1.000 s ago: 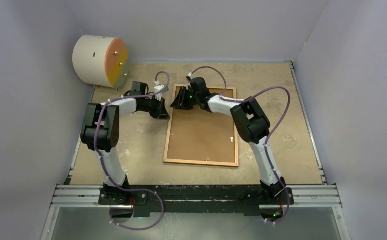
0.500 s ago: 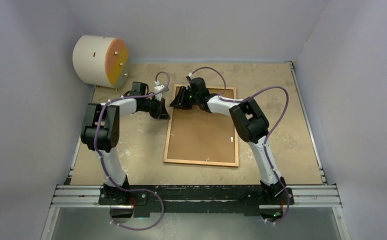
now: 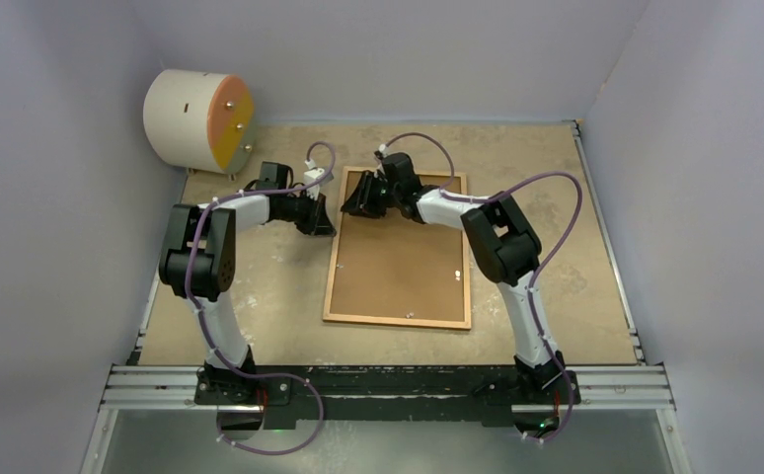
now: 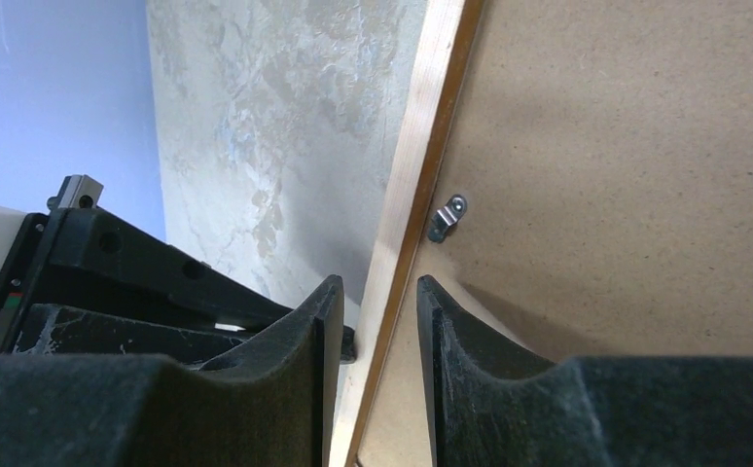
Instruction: Put the photo into the frame
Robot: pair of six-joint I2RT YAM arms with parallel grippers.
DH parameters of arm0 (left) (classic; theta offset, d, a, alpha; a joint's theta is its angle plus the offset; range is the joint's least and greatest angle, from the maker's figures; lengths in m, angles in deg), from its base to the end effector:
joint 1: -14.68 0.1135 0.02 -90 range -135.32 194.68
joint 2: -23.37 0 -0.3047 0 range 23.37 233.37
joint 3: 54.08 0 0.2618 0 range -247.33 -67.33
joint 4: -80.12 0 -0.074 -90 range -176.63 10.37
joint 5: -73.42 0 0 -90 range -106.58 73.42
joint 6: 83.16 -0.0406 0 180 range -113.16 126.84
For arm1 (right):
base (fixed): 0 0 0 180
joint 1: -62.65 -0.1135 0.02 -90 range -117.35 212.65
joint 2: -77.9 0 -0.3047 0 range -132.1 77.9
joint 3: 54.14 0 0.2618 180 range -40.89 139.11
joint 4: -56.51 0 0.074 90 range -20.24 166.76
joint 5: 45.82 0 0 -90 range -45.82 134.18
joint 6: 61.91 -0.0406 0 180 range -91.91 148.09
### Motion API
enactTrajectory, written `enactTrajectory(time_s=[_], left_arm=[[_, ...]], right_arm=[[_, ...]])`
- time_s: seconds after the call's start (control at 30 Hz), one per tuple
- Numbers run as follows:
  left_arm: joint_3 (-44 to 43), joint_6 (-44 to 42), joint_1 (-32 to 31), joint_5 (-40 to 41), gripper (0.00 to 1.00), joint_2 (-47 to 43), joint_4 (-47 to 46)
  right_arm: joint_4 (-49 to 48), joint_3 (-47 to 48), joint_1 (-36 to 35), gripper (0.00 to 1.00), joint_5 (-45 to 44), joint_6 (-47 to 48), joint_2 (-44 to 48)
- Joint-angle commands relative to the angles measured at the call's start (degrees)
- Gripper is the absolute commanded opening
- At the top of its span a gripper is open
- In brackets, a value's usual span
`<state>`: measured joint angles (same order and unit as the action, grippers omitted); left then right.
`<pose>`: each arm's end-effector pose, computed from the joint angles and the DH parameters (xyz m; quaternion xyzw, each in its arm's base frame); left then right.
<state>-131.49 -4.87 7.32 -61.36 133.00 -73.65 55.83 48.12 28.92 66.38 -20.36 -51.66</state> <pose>0.3907 -0.0793 0.1733 0.2495 0.8603 -0.3568 0.2651 0.4460 0.3162 0.1783 0.0067 0.8411 0.4623 0.2808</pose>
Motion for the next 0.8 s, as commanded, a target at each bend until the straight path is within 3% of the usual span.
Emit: enactTrajectory(time_s=[0.0,0.77], left_arm=[[1.93,-3.41,-0.12,6.54,0.00,1.16,0.69],[1.82,-3.50,-0.12,6.28,0.00,1.63,0.89]], right_arm=[[-0.66,0.23,0.16,0.36,0.40,-0.14,0.95],[0.49,4.76,0.07,0.34,-3.21,0.51,-4.50]])
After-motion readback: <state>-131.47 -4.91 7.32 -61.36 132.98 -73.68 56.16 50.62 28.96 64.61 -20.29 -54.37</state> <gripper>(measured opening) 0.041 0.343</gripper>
